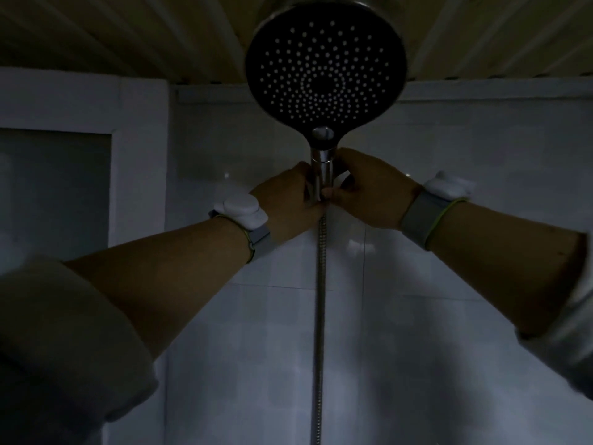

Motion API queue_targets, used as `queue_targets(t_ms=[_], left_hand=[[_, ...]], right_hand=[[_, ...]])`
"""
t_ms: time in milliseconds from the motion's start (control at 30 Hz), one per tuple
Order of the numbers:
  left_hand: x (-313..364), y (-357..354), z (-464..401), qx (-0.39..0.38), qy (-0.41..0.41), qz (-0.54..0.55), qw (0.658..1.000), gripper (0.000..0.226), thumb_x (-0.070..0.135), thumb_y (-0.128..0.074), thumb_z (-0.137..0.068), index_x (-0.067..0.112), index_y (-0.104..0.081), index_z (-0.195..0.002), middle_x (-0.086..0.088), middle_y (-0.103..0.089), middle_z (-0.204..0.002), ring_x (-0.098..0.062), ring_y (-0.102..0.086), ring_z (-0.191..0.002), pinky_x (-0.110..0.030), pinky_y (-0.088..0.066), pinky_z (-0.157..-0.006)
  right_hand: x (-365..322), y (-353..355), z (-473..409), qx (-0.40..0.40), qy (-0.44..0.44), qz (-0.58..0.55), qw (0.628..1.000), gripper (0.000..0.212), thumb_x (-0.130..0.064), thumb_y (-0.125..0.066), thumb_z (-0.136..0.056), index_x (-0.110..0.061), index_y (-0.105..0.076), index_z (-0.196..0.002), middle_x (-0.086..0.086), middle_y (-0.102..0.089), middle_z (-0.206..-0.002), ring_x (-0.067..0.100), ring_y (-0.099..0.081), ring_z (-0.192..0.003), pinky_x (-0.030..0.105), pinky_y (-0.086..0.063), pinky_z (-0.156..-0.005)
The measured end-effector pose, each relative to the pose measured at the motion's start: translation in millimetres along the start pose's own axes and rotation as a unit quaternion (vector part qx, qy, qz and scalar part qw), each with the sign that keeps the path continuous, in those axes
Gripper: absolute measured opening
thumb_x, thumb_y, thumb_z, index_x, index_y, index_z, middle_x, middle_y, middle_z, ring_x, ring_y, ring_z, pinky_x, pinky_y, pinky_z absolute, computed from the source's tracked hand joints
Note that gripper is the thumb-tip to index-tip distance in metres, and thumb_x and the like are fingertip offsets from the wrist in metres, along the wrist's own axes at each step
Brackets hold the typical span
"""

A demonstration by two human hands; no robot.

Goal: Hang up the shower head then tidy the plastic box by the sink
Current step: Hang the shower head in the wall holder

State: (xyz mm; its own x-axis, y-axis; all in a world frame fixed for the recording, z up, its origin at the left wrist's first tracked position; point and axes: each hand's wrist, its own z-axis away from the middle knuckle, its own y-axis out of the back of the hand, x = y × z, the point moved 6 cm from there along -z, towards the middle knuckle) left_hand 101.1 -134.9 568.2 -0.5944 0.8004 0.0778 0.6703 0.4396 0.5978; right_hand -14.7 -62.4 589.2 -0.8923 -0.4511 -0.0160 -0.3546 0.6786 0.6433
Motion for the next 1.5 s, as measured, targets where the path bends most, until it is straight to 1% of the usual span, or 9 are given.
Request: queue_targets(t_ms=[167, 333, 533, 633, 767, 1067, 1200, 1400, 1500], left_hand=[[16.3, 13.8, 9.2, 0.082, 0.023, 0.074, 0.994, 0.032, 0.037, -0.064, -0.093, 0.013, -0.054, -0.112, 0.010, -0.057, -0.085, 0.002, -0.047, -0.061, -0.003, -0.038, -0.054], [31.0, 21.2, 14.4, 0.166, 0.076, 0.129, 0.975, 0.044, 0.044, -0.066, -0.090, 0.015, -0.058, -0.122, 0.001, -0.065, -0.111, -0.012, -0.061, -0.096, -0.020, -0.042, -0.078], [34.4, 23.4, 18.3, 0.224, 0.132, 0.091, 0.961, 0.062, 0.060, -0.068, -0.076, 0.008, -0.067, -0.110, -0.008, -0.072, -0.108, -0.021, -0.067, -0.096, -0.032, -0.051, -0.078], [36.9, 23.7, 16.8, 0.242, 0.145, 0.077, 0.956, 0.057, 0.051, -0.074, -0.075, 0.005, -0.068, -0.109, -0.013, -0.071, -0.109, -0.022, -0.065, -0.094, -0.025, -0.040, -0.070], [44.2, 28.6, 20.5, 0.281, 0.145, 0.076, 0.946, 0.047, 0.038, -0.073, -0.075, 0.000, -0.069, -0.102, -0.019, -0.070, -0.104, -0.027, -0.064, -0.091, -0.020, -0.029, -0.067], [44.0, 27.7, 20.3, 0.190, 0.130, 0.071, 0.970, 0.057, 0.048, -0.060, -0.068, 0.003, -0.066, -0.103, -0.012, -0.070, -0.100, -0.016, -0.059, -0.083, -0.028, -0.044, -0.069], [48.9, 28.2, 22.6, 0.240, 0.138, 0.087, 0.957, 0.072, 0.058, -0.057, -0.057, 0.001, -0.067, -0.099, -0.013, -0.070, -0.095, -0.021, -0.062, -0.083, -0.033, -0.047, -0.075], [43.4, 26.4, 19.7, 0.192, 0.144, 0.076, 0.968, 0.049, 0.042, -0.074, -0.073, 0.005, -0.064, -0.102, -0.007, -0.068, -0.096, -0.019, -0.063, -0.083, -0.032, -0.050, -0.073], [41.7, 26.4, 17.7, 0.134, 0.137, 0.074, 0.979, 0.038, 0.034, -0.074, -0.085, 0.004, -0.063, -0.107, -0.012, -0.070, -0.103, -0.023, -0.066, -0.088, -0.038, -0.056, -0.079]], right_hand=[[24.1, -12.5, 5.6, 0.014, -0.065, -0.046, 0.997, 0.029, -0.024, -0.065, -0.088, -0.006, -0.052, -0.108, 0.004, -0.058, -0.093, 0.017, -0.055, -0.077, 0.029, -0.045, -0.062], [43.1, -36.2, 6.1, -0.036, -0.102, -0.033, 0.994, 0.029, -0.034, -0.070, -0.085, -0.015, -0.052, -0.097, -0.001, -0.056, -0.087, 0.020, -0.058, -0.082, 0.030, -0.046, -0.065], [21.4, -18.5, 9.2, 0.109, -0.009, -0.071, 0.991, 0.037, -0.036, -0.076, -0.082, -0.011, -0.051, -0.094, 0.004, -0.056, -0.090, 0.016, -0.053, -0.075, 0.028, -0.038, -0.057], [6.2, -17.3, 4.1, 0.120, 0.039, -0.057, 0.990, 0.039, -0.030, -0.074, -0.084, -0.004, -0.059, -0.109, 0.014, -0.057, -0.102, 0.021, -0.054, -0.088, 0.031, -0.040, -0.068], [1.2, -16.5, -6.5, 0.114, 0.043, -0.038, 0.992, 0.034, -0.019, -0.064, -0.093, 0.001, -0.061, -0.120, 0.021, -0.060, -0.118, 0.028, -0.055, -0.106, 0.020, -0.024, -0.072], [7.2, -18.0, -10.4, 0.147, 0.048, -0.045, 0.987, 0.028, -0.018, -0.071, -0.087, 0.003, -0.064, -0.103, 0.021, -0.063, -0.104, 0.026, -0.055, -0.089, 0.026, -0.020, -0.059], [10.5, -15.7, -10.5, 0.115, 0.089, -0.029, 0.989, 0.024, -0.019, -0.069, -0.088, -0.001, -0.064, -0.102, 0.017, -0.065, -0.098, 0.019, -0.050, -0.082, 0.026, -0.022, -0.058], [15.0, -18.5, -10.4, 0.139, 0.065, -0.065, 0.986, 0.027, -0.017, -0.074, -0.082, -0.001, -0.063, -0.101, 0.013, -0.063, -0.096, 0.014, -0.046, -0.080, 0.028, -0.019, -0.056], [21.7, -20.9, -8.9, 0.100, 0.083, -0.096, 0.987, 0.038, -0.022, -0.078, -0.081, -0.004, -0.064, -0.112, 0.012, -0.064, -0.104, 0.015, -0.052, -0.089, 0.026, -0.034, -0.068]])
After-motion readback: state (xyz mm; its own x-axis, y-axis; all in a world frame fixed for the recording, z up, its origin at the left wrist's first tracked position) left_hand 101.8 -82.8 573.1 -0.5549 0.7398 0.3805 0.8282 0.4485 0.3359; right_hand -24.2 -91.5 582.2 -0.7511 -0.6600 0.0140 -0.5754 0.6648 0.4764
